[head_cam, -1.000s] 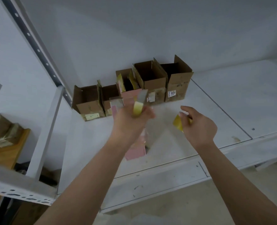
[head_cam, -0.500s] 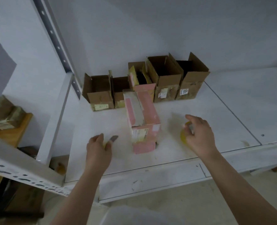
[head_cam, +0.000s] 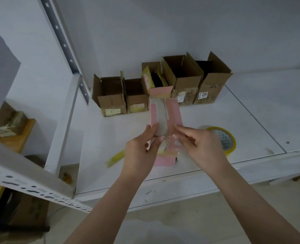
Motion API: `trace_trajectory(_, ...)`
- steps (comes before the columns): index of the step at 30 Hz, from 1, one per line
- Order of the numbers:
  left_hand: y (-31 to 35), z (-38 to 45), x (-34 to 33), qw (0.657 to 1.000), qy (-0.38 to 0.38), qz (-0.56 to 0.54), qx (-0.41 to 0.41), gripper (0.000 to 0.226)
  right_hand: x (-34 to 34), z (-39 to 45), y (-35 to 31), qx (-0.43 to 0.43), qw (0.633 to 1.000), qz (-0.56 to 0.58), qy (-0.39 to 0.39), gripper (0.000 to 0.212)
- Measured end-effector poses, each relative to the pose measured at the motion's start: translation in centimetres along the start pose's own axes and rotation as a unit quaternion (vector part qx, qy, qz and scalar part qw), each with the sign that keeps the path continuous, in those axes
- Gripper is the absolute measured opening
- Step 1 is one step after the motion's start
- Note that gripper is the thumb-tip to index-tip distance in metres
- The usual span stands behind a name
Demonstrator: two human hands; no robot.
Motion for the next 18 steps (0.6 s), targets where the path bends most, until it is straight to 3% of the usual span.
trace_trajectory(5,-1.0,0.3,0.1,0.998,0.027,-0.062,-0.004,0.042,-0.8,0.0,0.8,0.008,1.000,0.023,-0.001,0.044)
trace_trajectory(11,-1.6,0.6,0.3,0.995,0.058,-0.043,-0.067,0.047,-1.3,-0.3,0.9,0.115,0.992,-0.041,0.038,0.041)
trace_trajectory(15,-1.5,0.9,1.0,0.995,-0.016,-0.030,-0.093,0.052,-1.3,-0.2,1.7,0.127,0.991,-0.012,0.037,0.042)
trace_trajectory(18,-1.9,1.1,2.7,0.986,-0.145,0.000,-0.084,0.059,-1.4,-0.3,1.9,0.121,0.992,-0.004,0.037,0.041)
Point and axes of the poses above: each hand's wrist, its own z-axis towards the middle knuckle, its own x-axis out of the back of the hand, y = z × x, the point moved 4 cm from there along z, towards the middle knuckle, and after that the axes turned 13 degrees about -y, right-handed, at the moved point
